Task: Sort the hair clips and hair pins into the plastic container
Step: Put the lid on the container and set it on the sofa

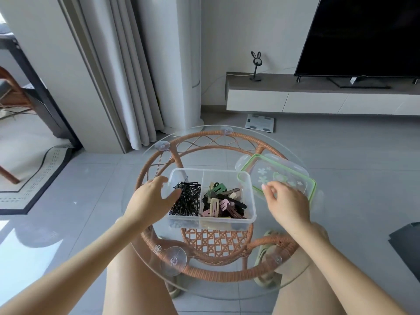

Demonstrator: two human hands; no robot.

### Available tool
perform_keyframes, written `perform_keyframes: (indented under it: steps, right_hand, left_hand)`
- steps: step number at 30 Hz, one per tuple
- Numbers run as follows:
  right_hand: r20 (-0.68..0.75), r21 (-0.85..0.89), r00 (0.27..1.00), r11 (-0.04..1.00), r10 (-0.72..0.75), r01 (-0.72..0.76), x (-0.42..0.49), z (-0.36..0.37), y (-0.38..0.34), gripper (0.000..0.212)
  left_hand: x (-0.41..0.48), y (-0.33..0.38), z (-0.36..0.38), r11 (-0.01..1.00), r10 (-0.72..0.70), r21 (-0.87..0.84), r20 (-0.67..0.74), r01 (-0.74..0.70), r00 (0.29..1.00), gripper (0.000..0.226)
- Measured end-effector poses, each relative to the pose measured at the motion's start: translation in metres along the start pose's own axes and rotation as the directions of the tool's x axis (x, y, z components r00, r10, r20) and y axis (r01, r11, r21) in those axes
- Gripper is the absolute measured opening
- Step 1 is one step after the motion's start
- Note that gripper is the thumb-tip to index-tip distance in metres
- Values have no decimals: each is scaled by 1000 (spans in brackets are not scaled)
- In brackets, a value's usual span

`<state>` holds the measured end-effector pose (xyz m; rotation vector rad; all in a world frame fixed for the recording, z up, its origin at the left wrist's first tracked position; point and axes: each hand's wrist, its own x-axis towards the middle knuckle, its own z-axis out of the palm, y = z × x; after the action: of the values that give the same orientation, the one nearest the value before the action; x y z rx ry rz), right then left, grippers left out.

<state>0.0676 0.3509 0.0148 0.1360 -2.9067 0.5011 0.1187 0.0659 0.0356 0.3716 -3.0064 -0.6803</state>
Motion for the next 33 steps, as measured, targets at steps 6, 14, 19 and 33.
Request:
perform_keyframes:
  steps: [6, 14, 19, 33]
  right_hand:
    - [300, -242, 951, 970, 70, 5, 6, 16, 45, 66]
    - [202, -459, 976, 873, -79, 166, 19, 34, 44, 29]
    - [92, -381, 995, 921, -47, 79, 31, 34, 40, 36]
    - [-522, 211, 848, 948, -96, 237, 41, -39, -18, 26]
  left_hand:
    - [-11, 10, 15, 994, 79, -84, 199, -64, 977, 103]
    - [-9, 10, 22, 969, 61, -243, 114, -31, 992, 79]
    - [-10, 20, 22, 989, 57, -140, 119, -40, 991, 94]
    - [2, 11, -2, 962, 169, -251, 243, -106, 955, 86]
